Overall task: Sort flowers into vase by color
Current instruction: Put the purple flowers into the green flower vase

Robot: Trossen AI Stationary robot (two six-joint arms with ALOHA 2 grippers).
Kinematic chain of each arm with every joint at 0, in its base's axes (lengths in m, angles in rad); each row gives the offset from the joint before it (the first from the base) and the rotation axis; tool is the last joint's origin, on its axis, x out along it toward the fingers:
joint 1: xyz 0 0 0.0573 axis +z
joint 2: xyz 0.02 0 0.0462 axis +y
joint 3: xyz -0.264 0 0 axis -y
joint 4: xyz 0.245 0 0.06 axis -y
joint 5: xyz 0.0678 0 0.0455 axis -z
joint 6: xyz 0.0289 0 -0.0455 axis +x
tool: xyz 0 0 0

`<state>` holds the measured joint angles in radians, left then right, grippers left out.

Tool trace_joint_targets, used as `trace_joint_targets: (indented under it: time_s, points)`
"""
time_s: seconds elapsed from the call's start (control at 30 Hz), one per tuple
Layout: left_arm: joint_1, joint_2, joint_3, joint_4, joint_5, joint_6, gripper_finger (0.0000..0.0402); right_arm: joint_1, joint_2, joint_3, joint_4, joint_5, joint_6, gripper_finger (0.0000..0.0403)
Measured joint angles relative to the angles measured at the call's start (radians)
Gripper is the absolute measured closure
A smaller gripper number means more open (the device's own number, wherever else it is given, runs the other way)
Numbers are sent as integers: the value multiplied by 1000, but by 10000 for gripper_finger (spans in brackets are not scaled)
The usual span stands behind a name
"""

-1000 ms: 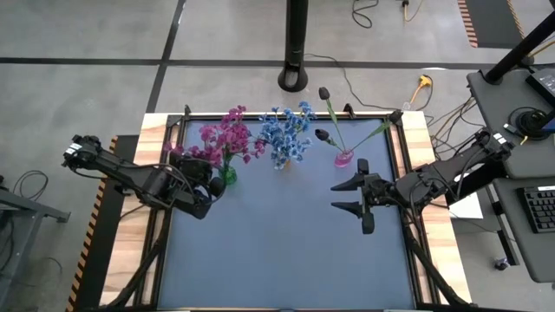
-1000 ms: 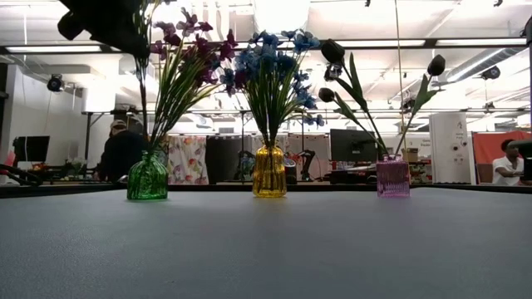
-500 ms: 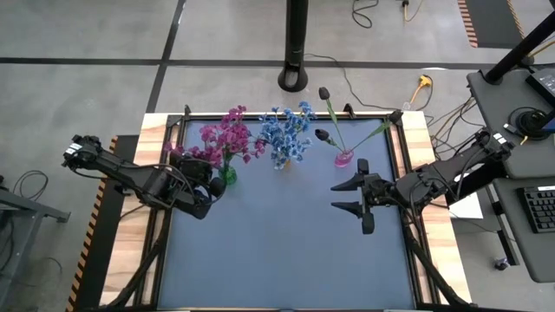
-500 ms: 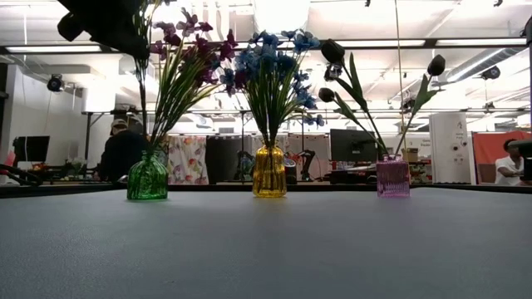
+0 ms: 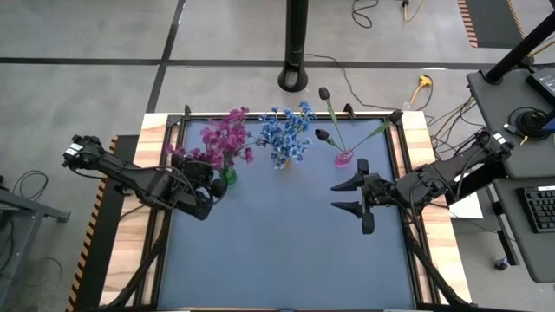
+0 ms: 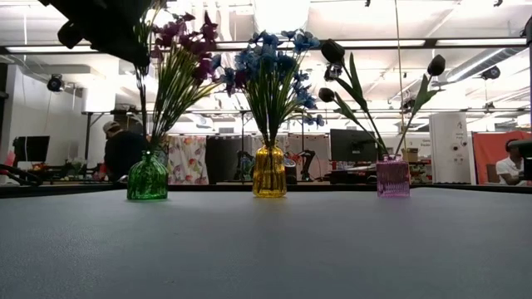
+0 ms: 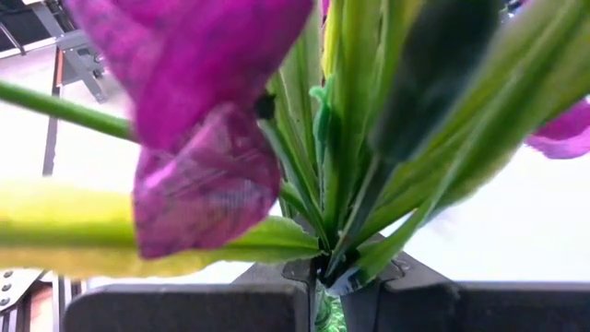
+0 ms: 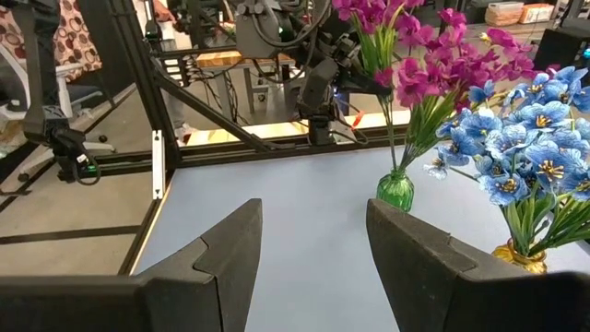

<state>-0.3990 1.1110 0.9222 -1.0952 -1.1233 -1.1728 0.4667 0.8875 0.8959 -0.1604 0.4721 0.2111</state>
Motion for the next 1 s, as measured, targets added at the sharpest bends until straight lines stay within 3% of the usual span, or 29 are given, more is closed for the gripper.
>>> trace_joint_targets:
  time_s: [1.0]
  points:
    - [0,0,-42,4,-4,-59,393,0,0,0,0,0,-1,213]
